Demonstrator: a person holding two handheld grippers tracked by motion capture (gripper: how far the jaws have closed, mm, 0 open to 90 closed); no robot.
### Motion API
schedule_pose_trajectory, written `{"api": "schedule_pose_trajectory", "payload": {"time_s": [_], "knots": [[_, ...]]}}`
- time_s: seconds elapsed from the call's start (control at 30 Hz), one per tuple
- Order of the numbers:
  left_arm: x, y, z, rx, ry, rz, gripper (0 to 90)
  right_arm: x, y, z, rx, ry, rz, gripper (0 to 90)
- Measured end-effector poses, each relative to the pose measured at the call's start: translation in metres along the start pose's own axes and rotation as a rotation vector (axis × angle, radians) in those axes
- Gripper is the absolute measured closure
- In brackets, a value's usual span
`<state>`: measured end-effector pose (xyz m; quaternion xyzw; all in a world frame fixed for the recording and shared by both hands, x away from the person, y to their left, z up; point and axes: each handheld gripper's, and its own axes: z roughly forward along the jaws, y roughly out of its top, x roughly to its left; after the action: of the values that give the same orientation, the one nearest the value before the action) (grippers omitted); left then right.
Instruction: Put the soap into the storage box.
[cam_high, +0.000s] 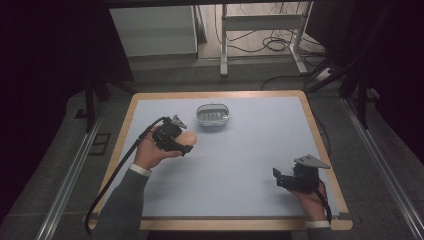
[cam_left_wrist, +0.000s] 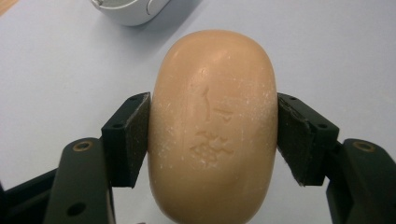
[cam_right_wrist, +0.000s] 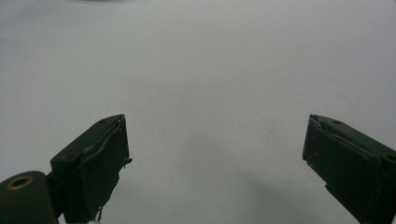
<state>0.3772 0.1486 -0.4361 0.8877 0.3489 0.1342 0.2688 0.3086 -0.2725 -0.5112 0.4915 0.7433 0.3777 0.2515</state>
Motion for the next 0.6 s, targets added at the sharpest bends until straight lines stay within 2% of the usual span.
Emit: {"api": "schedule_pose_trajectory", "payload": {"time_s": [0.6], "knots": [[-0.003,0.019,-0.003,-0.014,0.004,0.031,32.3,0.000,0.000,0.001,0.001,-0.003,-0.002,7.0]]}}
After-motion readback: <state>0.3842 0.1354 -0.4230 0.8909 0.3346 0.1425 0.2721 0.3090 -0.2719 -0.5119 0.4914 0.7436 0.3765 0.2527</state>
